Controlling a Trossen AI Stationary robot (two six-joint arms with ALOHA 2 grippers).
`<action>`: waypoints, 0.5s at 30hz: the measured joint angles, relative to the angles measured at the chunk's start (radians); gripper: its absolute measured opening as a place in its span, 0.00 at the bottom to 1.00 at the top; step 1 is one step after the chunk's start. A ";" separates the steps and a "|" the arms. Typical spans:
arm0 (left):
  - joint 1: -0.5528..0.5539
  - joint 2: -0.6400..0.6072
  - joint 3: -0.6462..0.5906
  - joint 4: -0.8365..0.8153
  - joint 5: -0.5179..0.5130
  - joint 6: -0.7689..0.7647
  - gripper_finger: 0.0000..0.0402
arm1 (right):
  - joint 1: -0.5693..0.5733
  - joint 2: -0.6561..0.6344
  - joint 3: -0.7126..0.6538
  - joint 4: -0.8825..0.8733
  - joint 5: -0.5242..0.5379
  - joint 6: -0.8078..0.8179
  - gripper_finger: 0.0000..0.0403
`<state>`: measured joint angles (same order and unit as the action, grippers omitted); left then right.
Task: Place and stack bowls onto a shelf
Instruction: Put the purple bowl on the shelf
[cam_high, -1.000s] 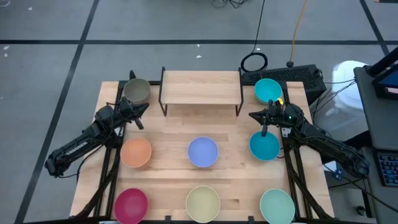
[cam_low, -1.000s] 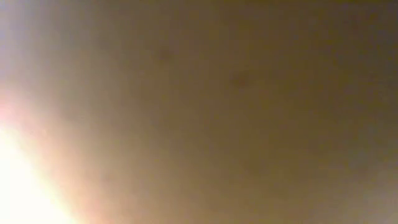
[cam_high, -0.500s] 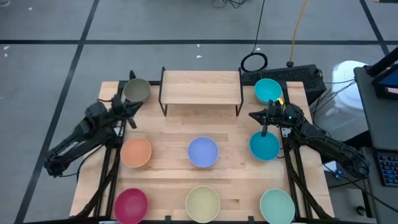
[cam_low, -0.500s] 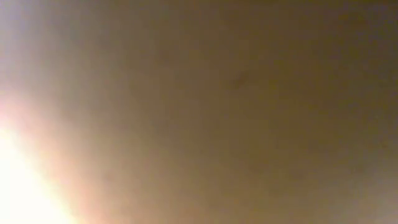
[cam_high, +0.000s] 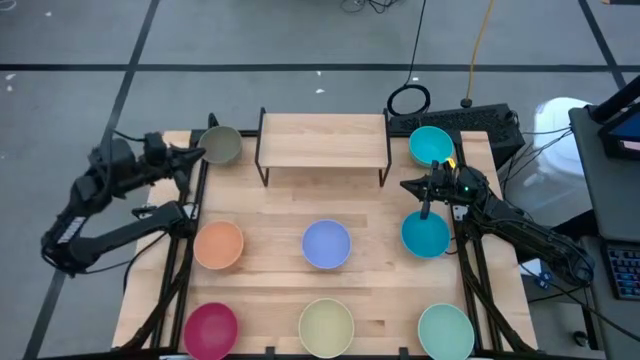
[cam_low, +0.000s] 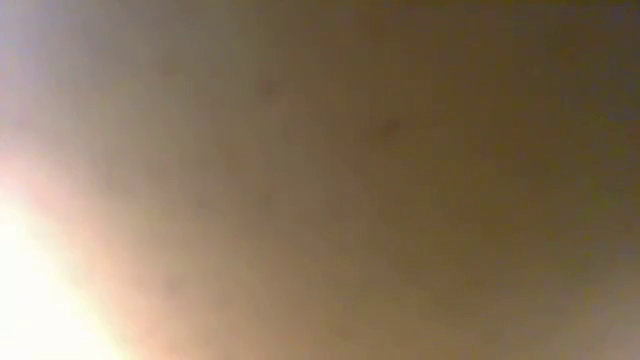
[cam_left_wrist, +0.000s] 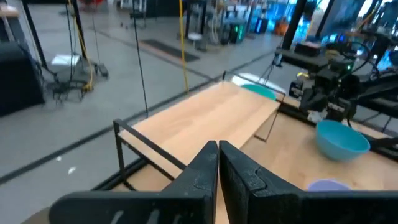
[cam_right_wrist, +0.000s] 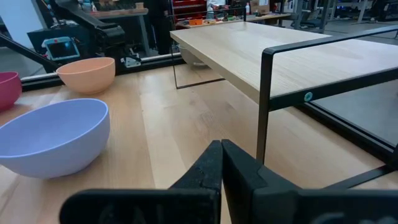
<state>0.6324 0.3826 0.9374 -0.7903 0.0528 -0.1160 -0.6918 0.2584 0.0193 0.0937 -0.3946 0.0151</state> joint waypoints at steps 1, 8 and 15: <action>0.000 0.032 0.043 -0.043 0.000 0.003 0.05 | 0.000 0.000 0.000 0.000 0.000 0.000 0.00; 0.000 0.214 0.252 -0.219 0.002 -0.127 0.05 | 0.000 0.000 0.000 0.000 0.000 -0.001 0.00; 0.000 0.268 0.318 -0.192 0.034 -0.261 0.05 | 0.000 0.000 0.000 0.000 0.001 -0.122 0.00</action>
<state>0.6323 0.6502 1.2556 -0.9826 0.0873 -0.3769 -0.6918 0.2584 0.0193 0.0940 -0.3939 -0.1069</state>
